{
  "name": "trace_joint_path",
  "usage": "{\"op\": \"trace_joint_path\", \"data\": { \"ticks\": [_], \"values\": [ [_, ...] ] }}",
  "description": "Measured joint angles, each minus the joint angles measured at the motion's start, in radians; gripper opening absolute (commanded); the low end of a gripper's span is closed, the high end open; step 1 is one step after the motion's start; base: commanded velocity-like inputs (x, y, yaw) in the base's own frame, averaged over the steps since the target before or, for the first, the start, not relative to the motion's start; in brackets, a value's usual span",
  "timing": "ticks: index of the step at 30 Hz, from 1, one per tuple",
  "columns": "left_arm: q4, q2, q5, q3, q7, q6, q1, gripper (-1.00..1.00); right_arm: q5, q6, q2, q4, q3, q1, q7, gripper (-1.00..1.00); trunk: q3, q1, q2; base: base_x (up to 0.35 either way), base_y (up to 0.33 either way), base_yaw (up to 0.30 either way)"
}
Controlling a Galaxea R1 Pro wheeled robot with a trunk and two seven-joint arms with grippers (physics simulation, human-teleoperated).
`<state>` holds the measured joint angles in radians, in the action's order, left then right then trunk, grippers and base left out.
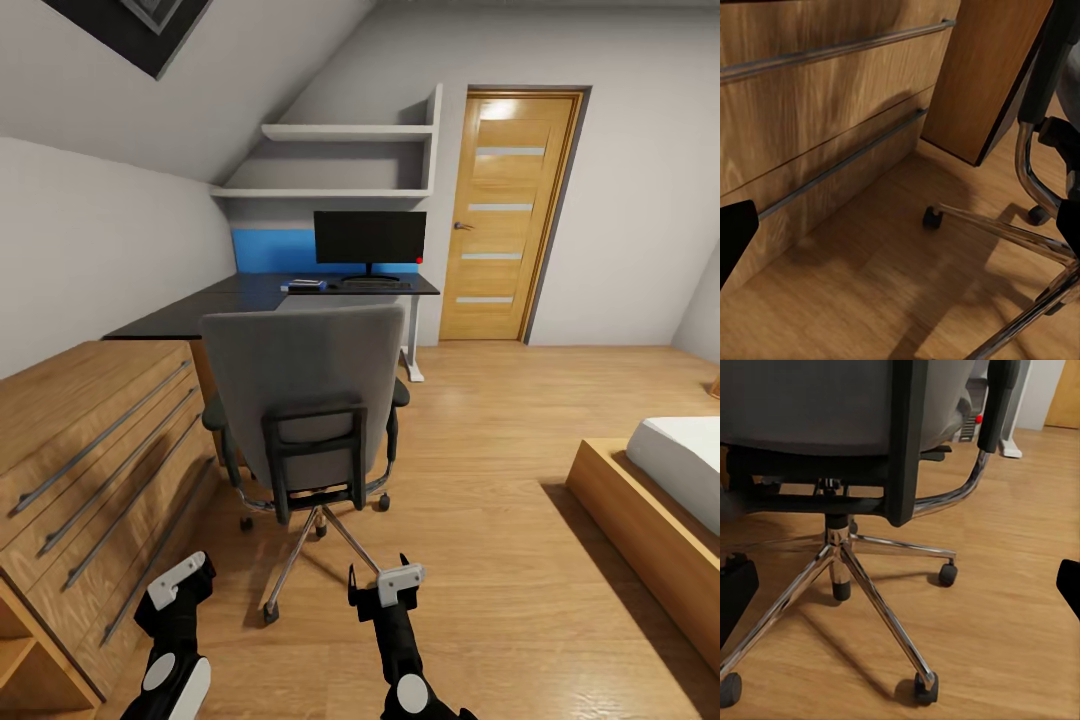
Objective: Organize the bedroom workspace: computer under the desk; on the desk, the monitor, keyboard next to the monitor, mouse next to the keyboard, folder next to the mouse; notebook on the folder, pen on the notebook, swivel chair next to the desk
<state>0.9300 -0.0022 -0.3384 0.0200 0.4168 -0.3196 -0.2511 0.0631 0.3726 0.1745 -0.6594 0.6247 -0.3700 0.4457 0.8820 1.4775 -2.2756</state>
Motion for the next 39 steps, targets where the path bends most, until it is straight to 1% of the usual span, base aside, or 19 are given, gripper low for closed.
{"op": "trace_joint_path", "data": {
  "ticks": [9,14,22,39],
  "values": [
    [0.0,0.001,0.001,0.0,-0.001,0.0,0.0,1.0,0.003,0.0,0.0,0.0,-0.002,0.0,-0.001,1.0,0.0,0.0,0.0,0.003,0.0,0.0],
    [0.0,0.0,0.001,-0.002,-0.019,0.001,0.0,1.0,0.004,0.001,0.0,0.001,0.001,0.0,-0.001,1.0,0.0,0.0,0.0,0.248,0.122,0.0],
    [-0.004,0.0,0.001,-0.003,-0.022,0.001,0.0,1.0,0.004,0.001,0.0,0.0,0.001,0.0,-0.001,1.0,0.0,0.0,0.0,0.254,0.096,0.0],
    [-0.008,-0.001,0.001,-0.003,-0.022,0.001,0.0,1.0,0.003,0.001,0.0,0.001,0.003,0.0,-0.003,1.0,0.0,0.0,0.0,0.136,0.01,0.0]
  ]
}}
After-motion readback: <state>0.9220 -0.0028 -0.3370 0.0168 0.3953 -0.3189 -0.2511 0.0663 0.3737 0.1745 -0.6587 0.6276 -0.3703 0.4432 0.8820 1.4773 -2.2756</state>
